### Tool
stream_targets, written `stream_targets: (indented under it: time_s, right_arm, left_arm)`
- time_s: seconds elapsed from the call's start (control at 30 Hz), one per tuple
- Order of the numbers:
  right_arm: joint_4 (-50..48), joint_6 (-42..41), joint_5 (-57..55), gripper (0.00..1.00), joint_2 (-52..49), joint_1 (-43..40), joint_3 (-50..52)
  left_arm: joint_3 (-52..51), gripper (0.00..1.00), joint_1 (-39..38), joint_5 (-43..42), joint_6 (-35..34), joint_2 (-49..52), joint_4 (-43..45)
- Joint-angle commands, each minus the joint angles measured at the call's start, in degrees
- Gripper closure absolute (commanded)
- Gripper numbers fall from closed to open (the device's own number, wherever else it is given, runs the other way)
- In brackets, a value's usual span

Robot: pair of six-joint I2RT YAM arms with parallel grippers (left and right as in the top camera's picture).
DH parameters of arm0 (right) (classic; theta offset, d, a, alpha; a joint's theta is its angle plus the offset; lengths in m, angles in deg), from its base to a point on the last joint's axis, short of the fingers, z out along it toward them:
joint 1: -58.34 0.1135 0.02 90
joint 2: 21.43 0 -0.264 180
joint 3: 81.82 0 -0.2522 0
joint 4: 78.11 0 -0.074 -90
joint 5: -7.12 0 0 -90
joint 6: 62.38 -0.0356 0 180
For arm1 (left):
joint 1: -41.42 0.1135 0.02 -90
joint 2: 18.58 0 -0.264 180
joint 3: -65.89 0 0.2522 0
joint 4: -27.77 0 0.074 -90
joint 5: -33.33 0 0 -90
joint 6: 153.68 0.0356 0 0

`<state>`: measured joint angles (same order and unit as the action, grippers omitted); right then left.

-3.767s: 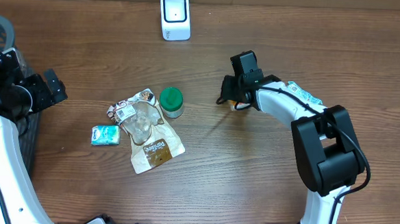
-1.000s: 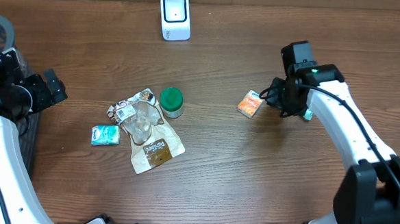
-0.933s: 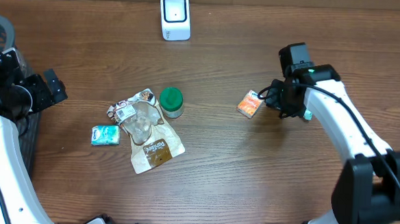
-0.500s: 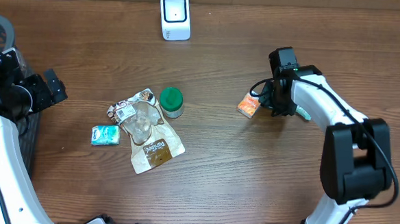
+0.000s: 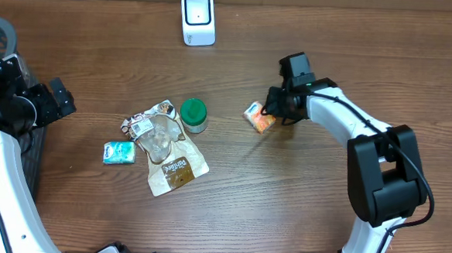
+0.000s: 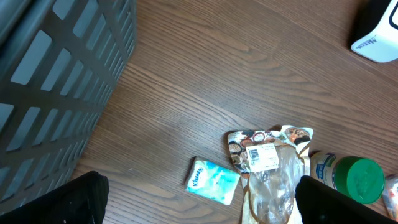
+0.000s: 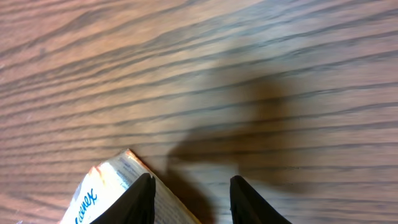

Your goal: Scan the item barcode

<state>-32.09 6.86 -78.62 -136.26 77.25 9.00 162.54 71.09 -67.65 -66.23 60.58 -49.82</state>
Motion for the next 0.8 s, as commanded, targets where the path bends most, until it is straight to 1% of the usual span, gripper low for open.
stream_targets:
  time_s: [0.0, 0.07, 0.1, 0.17, 0.2, 0.37, 0.43, 0.5, 0.53, 0.6, 0.7, 0.77]
  right_arm:
    - [0.98, 1.73, -0.04, 0.63, 0.09, -0.02, -1.42]
    - [4.07, 1.75, 0.22, 0.62, 1.38, -0.24, -3.67]
    - [6.93, 1.73, 0.59, 0.60, 3.02, -0.35, -5.60]
    - [12.02, 1.49, 0.61, 0.58, 6.05, -0.33, -8.41]
    - [16.35, 0.81, 1.07, 0.58, 8.61, -0.33, -10.16]
    - [27.45, -1.99, 4.04, 0.58, 14.25, -0.31, -10.82]
    - [33.00, -3.30, 3.96, 0.54, 14.43, -0.22, -10.47]
    - [32.37, -4.17, 4.00, 0.51, 14.43, -0.24, -8.13]
    - [30.47, -6.12, 4.09, 0.50, 14.40, -0.24, -6.12]
    - [26.56, -8.24, 5.44, 0.50, 14.36, -0.22, -2.84]
    - [17.77, -10.67, 8.83, 0.52, 13.66, -0.22, 2.60]
    - [14.62, -10.91, 8.98, 0.54, 13.05, -0.22, 4.35]
  left_arm:
    - [0.79, 0.01, 0.22, -0.63, 1.29, -0.07, -0.02]
    - [0.79, 0.00, 0.20, -0.61, 1.29, -0.07, -0.02]
    - [0.79, 0.00, 0.22, -0.63, 1.29, -0.07, -0.02]
    - [0.79, 0.00, 0.22, -0.63, 1.29, -0.07, -0.02]
    - [0.79, 0.00, 0.20, -0.63, 1.29, -0.07, -0.02]
    - [0.79, 0.01, 0.22, -0.63, 1.29, -0.07, -0.02]
    - [0.79, 0.00, 0.20, -0.63, 1.29, -0.07, -0.02]
    - [0.79, 0.01, 0.20, -0.63, 1.29, -0.07, -0.02]
    - [0.79, 0.00, 0.22, -0.63, 1.29, -0.07, -0.02]
    - [0.79, 0.00, 0.22, -0.63, 1.29, -0.07, -0.02]
    - [0.79, 0.00, 0.22, -0.63, 1.29, -0.07, -0.02]
    - [0.79, 0.00, 0.22, -0.63, 1.29, -0.07, -0.02]
